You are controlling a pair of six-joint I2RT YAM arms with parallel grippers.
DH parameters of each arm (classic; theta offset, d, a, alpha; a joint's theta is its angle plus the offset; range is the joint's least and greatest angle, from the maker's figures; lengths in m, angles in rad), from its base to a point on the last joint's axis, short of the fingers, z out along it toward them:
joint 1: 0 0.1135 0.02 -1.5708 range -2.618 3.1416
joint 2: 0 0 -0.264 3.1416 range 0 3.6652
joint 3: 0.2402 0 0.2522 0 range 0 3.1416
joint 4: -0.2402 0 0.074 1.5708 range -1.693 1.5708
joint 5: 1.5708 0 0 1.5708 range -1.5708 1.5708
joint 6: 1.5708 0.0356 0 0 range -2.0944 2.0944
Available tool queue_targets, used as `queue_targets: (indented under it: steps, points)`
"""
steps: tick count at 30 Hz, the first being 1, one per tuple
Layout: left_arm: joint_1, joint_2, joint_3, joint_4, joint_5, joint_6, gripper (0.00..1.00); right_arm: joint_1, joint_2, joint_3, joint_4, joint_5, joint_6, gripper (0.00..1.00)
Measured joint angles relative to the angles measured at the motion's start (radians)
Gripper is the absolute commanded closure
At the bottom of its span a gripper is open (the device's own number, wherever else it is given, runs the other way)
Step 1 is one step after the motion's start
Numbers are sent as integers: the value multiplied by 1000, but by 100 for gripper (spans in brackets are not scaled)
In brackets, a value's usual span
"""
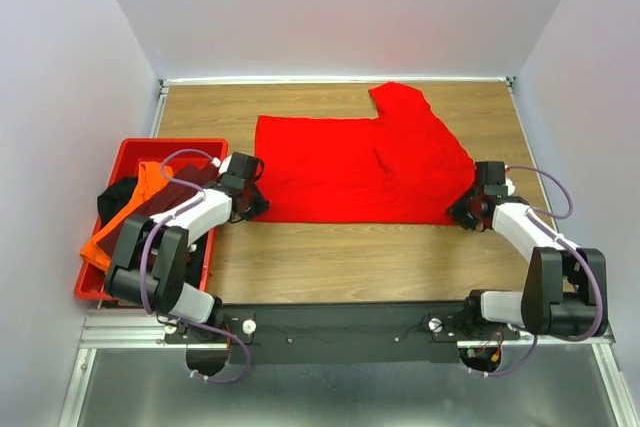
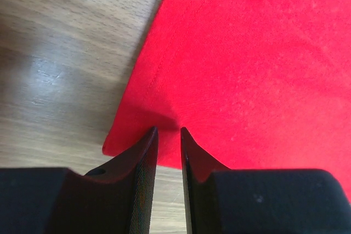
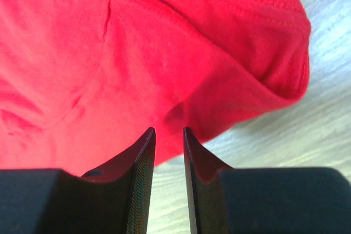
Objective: Fold and stack the t-shirts
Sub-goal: Fold the tshirt
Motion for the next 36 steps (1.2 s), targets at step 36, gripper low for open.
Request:
queue_targets:
  steps: [36]
  points:
    - [64,797,1312,-212,-264,266,53,0,906,1221,119,-165,-372,41]
